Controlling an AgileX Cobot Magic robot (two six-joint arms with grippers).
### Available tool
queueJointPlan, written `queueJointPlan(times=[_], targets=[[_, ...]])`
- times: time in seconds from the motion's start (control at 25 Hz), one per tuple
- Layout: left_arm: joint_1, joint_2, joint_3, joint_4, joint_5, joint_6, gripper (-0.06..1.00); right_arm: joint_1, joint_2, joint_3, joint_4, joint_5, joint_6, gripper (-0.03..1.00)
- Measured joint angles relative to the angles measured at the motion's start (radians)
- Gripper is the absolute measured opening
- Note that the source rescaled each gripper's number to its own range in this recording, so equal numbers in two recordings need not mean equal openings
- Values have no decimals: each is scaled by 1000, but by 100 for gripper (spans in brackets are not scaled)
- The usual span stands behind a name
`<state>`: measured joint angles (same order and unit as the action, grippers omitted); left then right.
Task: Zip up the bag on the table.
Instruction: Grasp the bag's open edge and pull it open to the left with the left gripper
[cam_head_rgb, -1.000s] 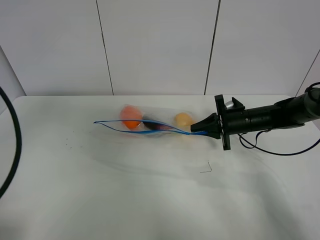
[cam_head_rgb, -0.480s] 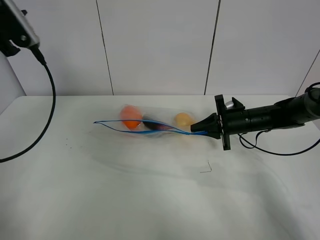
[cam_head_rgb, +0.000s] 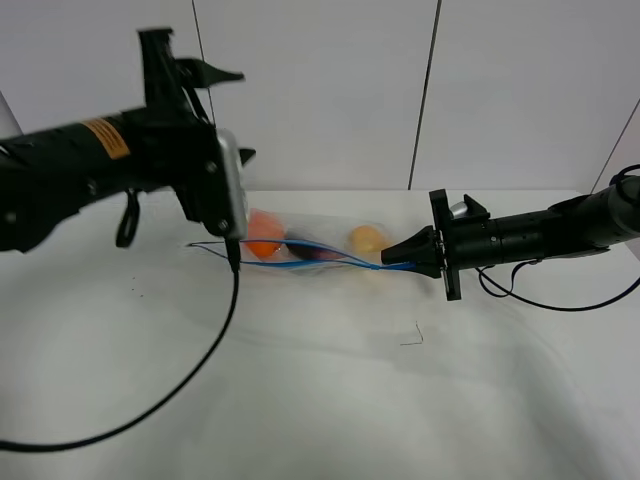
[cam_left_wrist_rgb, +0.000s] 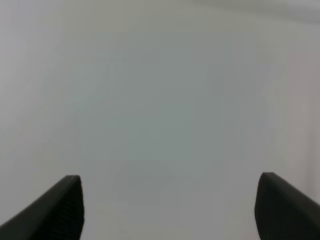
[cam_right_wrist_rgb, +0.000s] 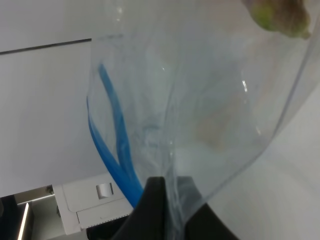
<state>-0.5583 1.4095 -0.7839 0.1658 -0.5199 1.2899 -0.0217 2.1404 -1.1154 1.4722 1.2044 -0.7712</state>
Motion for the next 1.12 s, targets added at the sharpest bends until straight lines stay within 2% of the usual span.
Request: queueJointPlan(times=[0.16,0.28,0.52,0.8,1.12], targets=[[-103,106,8,-11,-106,-46,95,0,0,0,0,0,0,0],[-152,187,8,-36,-182,-95,95,0,0,0,0,0,0,0],[-217,328,9,-84,-237,-208,95,0,0,0,0,0,0,0],[-229,467,7,-90,-373,-218,95,0,0,0,0,0,0,0],[-229,586,-49,-89,-396,-218,95,0,0,0,-13,0,-1,0]])
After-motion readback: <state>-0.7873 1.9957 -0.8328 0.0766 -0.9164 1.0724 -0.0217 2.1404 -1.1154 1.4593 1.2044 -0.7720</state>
